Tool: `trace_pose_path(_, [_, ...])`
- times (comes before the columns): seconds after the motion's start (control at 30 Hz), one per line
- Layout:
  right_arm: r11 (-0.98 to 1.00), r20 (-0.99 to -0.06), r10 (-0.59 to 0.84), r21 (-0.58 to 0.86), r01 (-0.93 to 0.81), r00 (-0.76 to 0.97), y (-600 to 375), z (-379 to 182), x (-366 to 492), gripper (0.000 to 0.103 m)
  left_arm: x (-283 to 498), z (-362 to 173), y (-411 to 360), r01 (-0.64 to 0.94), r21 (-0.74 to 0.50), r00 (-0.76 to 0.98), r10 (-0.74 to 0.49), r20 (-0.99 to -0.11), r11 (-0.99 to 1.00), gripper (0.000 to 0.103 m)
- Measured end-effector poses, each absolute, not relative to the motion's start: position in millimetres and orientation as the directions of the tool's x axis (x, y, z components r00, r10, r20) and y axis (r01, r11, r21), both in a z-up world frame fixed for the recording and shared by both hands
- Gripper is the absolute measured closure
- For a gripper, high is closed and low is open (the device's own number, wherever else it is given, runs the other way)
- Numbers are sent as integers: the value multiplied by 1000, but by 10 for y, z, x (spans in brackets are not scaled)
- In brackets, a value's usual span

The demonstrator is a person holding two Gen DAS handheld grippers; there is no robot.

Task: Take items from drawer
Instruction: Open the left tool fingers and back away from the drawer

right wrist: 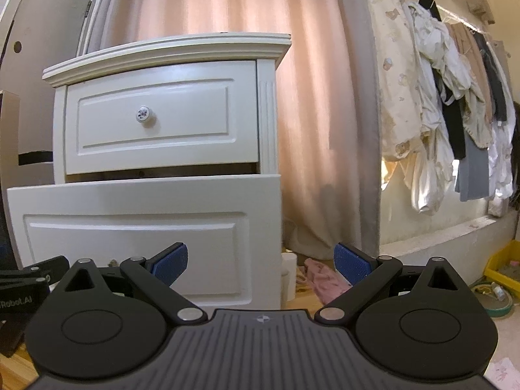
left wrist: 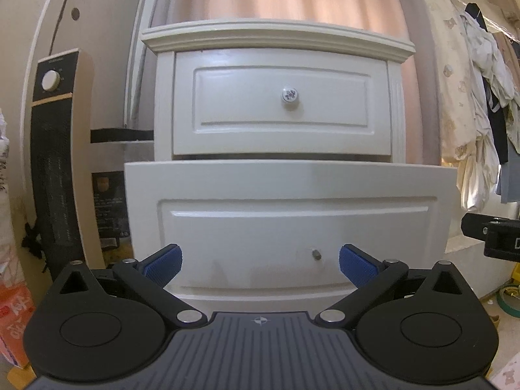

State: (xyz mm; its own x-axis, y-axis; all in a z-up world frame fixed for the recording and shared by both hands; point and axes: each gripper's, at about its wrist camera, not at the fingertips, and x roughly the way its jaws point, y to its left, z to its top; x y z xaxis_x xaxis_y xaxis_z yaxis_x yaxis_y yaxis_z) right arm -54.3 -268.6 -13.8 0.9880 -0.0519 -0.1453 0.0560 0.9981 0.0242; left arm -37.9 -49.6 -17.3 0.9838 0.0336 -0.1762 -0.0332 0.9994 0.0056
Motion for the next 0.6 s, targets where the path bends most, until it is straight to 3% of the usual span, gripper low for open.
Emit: trace_pose_path(0.6, [997,-161,-76,-40,71,984,-2266,11,-430,0,-271,8,-76,26,-7,993,-27,-118,1000,0])
